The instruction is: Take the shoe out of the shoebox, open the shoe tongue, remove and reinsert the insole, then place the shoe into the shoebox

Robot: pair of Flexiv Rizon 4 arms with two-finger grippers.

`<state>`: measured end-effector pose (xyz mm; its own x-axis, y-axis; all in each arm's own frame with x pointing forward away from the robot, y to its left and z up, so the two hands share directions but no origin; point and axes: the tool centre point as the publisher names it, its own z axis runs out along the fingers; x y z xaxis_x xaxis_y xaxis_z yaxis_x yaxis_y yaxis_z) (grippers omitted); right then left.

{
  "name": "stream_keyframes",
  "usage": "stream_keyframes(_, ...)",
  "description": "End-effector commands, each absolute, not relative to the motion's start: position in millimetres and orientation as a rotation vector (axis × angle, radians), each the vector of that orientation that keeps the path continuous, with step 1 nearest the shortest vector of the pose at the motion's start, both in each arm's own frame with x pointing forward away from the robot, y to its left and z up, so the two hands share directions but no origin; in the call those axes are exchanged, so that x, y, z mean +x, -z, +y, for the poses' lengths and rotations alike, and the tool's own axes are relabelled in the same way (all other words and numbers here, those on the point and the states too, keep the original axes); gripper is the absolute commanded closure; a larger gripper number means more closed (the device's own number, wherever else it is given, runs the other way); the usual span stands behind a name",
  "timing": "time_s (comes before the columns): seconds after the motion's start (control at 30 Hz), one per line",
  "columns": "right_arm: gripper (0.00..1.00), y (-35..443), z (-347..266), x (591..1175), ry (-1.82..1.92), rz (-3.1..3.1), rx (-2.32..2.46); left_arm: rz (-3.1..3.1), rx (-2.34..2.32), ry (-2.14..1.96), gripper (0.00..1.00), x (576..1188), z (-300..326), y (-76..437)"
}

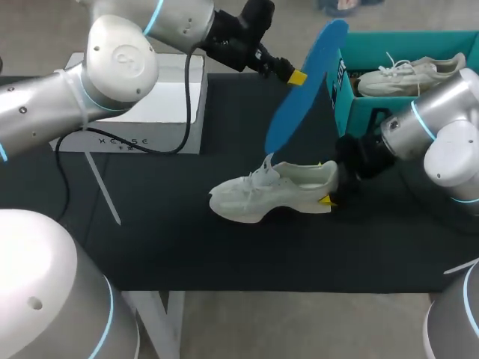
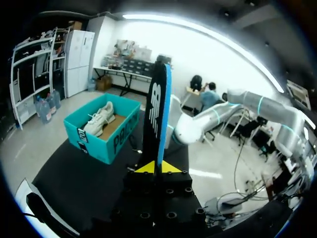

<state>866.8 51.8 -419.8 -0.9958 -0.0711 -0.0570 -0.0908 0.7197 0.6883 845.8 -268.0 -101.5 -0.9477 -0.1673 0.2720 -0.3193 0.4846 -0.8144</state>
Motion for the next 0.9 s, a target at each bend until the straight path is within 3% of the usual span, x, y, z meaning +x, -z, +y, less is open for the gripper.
stream_keyframes(0.03, 1.00, 420.5, 52.6, 866.2, -1.153, 2.888, -0.136, -2.484, 0.378, -1.537, 1.00, 820.4, -265.7, 89.8)
stream_keyframes(0.9, 1.00, 420.5, 52.6, 866.2, -1.153, 2.888, -0.136, -1.955, 0.156, -1.848, 1.00, 693.2, -263.8, 28.7)
